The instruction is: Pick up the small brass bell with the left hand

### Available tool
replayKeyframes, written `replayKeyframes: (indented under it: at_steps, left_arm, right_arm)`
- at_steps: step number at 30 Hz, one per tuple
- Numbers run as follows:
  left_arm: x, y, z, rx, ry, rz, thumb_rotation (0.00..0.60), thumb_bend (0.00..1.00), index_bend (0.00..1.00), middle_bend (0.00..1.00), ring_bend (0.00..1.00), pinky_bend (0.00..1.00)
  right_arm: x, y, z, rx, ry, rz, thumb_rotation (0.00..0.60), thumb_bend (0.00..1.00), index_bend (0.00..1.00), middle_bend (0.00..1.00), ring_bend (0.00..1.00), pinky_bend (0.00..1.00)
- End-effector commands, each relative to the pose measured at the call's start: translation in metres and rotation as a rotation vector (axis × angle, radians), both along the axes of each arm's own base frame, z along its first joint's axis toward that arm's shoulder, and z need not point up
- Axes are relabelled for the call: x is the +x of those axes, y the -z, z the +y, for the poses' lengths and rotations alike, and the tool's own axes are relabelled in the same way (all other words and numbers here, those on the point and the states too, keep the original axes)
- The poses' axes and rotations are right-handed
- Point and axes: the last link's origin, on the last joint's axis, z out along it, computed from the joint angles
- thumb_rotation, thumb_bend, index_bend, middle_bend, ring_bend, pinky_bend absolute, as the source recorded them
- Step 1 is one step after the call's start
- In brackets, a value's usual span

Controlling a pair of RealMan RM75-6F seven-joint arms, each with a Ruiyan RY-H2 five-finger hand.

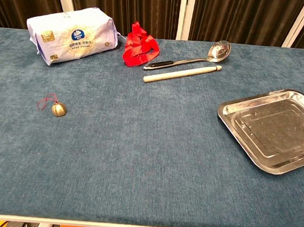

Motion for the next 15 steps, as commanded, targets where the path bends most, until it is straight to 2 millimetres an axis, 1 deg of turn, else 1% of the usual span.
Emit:
replayKeyframes:
  at_steps: [1, 4, 10, 15]
  left_arm:
    - [0.001, 0.001, 0.001, -0.004, 0.004, -0.006, 0.600, 0.17, 0.02, 0.01, 0.00, 0.06]
    - [0.004, 0.004, 0.001, -0.020, 0.012, -0.003, 0.600, 0.17, 0.02, 0.01, 0.00, 0.06]
    - [0.019, 0.014, 0.007, -0.095, 0.047, -0.062, 0.600, 0.17, 0.03, 0.01, 0.00, 0.06]
    - [0.042, 0.035, 0.017, -0.188, 0.111, -0.121, 0.600, 0.17, 0.06, 0.01, 0.00, 0.06]
  right_arm:
    - [0.000, 0.000, -0.001, 0.002, -0.002, 0.000, 0.600, 0.30, 0.00, 0.00, 0.00, 0.00]
    - [0.001, 0.000, -0.001, 0.004, -0.003, 0.002, 0.600, 0.30, 0.00, 0.00, 0.00, 0.00]
    - [0.002, -0.004, -0.002, -0.008, -0.004, -0.001, 0.600, 0.31, 0.00, 0.00, 0.00, 0.00]
    - [0.001, -0.006, -0.001, -0.007, -0.001, -0.004, 0.600, 0.30, 0.00, 0.00, 0.00, 0.00]
